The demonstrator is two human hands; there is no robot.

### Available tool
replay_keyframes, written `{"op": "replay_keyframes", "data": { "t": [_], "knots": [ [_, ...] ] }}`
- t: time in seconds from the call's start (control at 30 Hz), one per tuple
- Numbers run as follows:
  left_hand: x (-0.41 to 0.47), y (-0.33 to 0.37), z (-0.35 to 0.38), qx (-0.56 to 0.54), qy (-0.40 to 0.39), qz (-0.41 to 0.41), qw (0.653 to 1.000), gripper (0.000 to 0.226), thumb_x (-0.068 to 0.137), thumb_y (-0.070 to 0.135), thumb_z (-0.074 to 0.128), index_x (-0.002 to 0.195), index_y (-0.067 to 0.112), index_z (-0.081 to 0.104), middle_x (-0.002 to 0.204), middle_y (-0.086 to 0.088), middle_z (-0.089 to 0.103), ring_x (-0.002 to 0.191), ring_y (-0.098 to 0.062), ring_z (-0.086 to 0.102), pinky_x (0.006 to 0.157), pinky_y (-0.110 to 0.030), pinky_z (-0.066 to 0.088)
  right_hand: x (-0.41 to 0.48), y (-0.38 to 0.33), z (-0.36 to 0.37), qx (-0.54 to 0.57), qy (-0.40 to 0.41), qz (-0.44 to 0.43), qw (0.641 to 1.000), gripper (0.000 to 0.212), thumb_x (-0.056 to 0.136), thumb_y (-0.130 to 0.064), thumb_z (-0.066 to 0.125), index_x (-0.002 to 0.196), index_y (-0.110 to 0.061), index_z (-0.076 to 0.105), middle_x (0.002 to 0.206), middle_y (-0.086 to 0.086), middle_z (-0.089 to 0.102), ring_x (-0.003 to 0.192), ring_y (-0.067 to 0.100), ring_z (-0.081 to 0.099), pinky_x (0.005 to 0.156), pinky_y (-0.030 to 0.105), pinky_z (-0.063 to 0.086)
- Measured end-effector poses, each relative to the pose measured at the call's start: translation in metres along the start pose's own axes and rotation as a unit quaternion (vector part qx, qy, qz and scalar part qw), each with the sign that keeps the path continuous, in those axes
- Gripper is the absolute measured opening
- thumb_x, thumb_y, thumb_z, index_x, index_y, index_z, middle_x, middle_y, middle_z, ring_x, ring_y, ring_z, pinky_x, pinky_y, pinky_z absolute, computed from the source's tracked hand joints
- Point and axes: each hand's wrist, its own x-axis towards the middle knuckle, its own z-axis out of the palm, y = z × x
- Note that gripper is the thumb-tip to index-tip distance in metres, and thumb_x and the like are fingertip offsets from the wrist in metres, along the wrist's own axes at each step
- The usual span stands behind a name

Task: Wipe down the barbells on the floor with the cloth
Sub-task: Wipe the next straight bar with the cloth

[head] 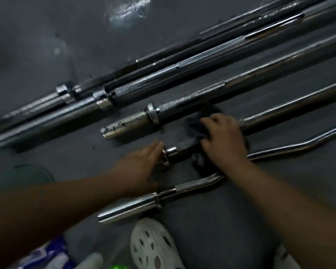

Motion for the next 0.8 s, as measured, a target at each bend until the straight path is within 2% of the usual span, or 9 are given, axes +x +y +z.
{"op": "replay_keyframes", "data": {
  "t": [0.1, 0.2, 0.3, 0.37, 0.43, 0.5, 0.57, 0.7, 0.8],
  "knots": [
    [0.035, 0.035, 0.023, -0.036, 0.041, -0.092, 0.994, 0.105, 0.08, 0.046, 0.067, 0.156, 0.012, 0.003, 0.162, -0.015, 0.01, 0.143, -0.031, 0.025, 0.115, -0.038, 0.024, -0.013, -0.029, 0.009, 0.0, 0.046, 0.149, 0.988, 0.047, 0.073, -0.023, 0.068, 0.12, -0.024, 0.062, 0.13, 0.006, 0.052, 0.115, 0.038, 0.044, 0.083, 0.048, 0.048],
    [0.051, 0.046, 0.039, -0.132, 0.133, -0.13, 0.974, 0.085, 0.082, 0.042, 0.061, 0.153, 0.012, 0.023, 0.15, -0.011, 0.037, 0.132, -0.03, 0.041, 0.105, -0.041, 0.035, -0.029, -0.08, 0.034, 0.044, -0.003, 0.01, 0.999, 0.028, 0.074, -0.016, 0.069, 0.101, -0.024, 0.068, 0.115, 0.0, 0.06, 0.108, 0.034, 0.048, 0.068, 0.041, 0.05],
    [0.053, 0.018, 0.035, -0.232, 0.107, -0.104, 0.961, 0.112, 0.071, 0.034, 0.074, 0.156, 0.026, 0.002, 0.151, -0.005, 0.039, 0.134, -0.024, 0.043, 0.107, -0.041, 0.041, -0.013, -0.05, 0.016, 0.08, -0.087, -0.087, 0.989, 0.036, 0.076, -0.012, 0.066, 0.11, -0.023, 0.068, 0.12, 0.0, 0.057, 0.112, 0.033, 0.046, 0.076, 0.043, 0.055],
    [0.055, 0.013, 0.03, -0.249, 0.083, -0.101, 0.96, 0.125, 0.065, 0.03, 0.075, 0.151, 0.041, -0.015, 0.15, -0.002, 0.04, 0.135, -0.023, 0.043, 0.107, -0.041, 0.041, 0.002, -0.012, -0.002, 0.072, -0.051, -0.033, 0.996, 0.041, 0.075, -0.01, 0.067, 0.114, -0.022, 0.067, 0.122, 0.004, 0.055, 0.112, 0.036, 0.045, 0.083, 0.047, 0.053],
    [0.054, 0.024, 0.031, -0.184, 0.095, -0.119, 0.971, 0.123, 0.068, 0.027, 0.075, 0.152, 0.038, -0.014, 0.153, -0.003, 0.031, 0.135, -0.026, 0.039, 0.11, -0.041, 0.037, 0.005, 0.007, -0.008, 0.075, 0.033, 0.103, 0.991, 0.047, 0.072, -0.013, 0.072, 0.119, -0.02, 0.065, 0.125, 0.008, 0.052, 0.113, 0.038, 0.043, 0.084, 0.046, 0.052],
    [0.053, 0.032, 0.037, -0.154, 0.135, -0.131, 0.97, 0.118, 0.071, 0.027, 0.073, 0.154, 0.034, -0.011, 0.157, -0.003, 0.02, 0.136, -0.028, 0.036, 0.109, -0.041, 0.034, -0.006, -0.01, 0.003, 0.069, 0.052, 0.136, 0.987, 0.042, 0.07, -0.017, 0.073, 0.111, -0.021, 0.066, 0.122, 0.006, 0.053, 0.111, 0.038, 0.042, 0.079, 0.042, 0.051],
    [0.051, 0.034, 0.044, -0.17, 0.147, -0.133, 0.965, 0.112, 0.075, 0.027, 0.071, 0.155, 0.03, -0.006, 0.16, -0.003, 0.018, 0.138, -0.028, 0.033, 0.11, -0.041, 0.032, -0.02, -0.05, 0.017, 0.072, 0.002, 0.054, 0.996, 0.03, 0.071, -0.017, 0.071, 0.1, -0.025, 0.068, 0.115, 0.0, 0.055, 0.108, 0.035, 0.045, 0.075, 0.038, 0.05],
    [0.052, 0.033, 0.046, -0.193, 0.154, -0.133, 0.96, 0.103, 0.076, 0.026, 0.069, 0.156, 0.025, 0.005, 0.157, -0.004, 0.028, 0.137, -0.026, 0.037, 0.106, -0.042, 0.034, -0.008, -0.054, 0.007, 0.133, -0.153, -0.077, 0.976, 0.034, 0.083, -0.02, 0.063, 0.116, -0.028, 0.065, 0.123, -0.004, 0.051, 0.116, 0.028, 0.042, 0.084, 0.038, 0.051],
    [0.052, 0.033, 0.043, -0.166, 0.142, -0.135, 0.966, 0.108, 0.071, 0.026, 0.069, 0.156, 0.031, 0.002, 0.156, -0.001, 0.025, 0.138, -0.026, 0.034, 0.109, -0.04, 0.032, 0.013, -0.007, -0.011, 0.112, -0.011, 0.064, 0.992, 0.042, 0.077, -0.015, 0.067, 0.118, -0.025, 0.065, 0.126, 0.004, 0.051, 0.113, 0.034, 0.046, 0.091, 0.042, 0.048]
  ]
}}
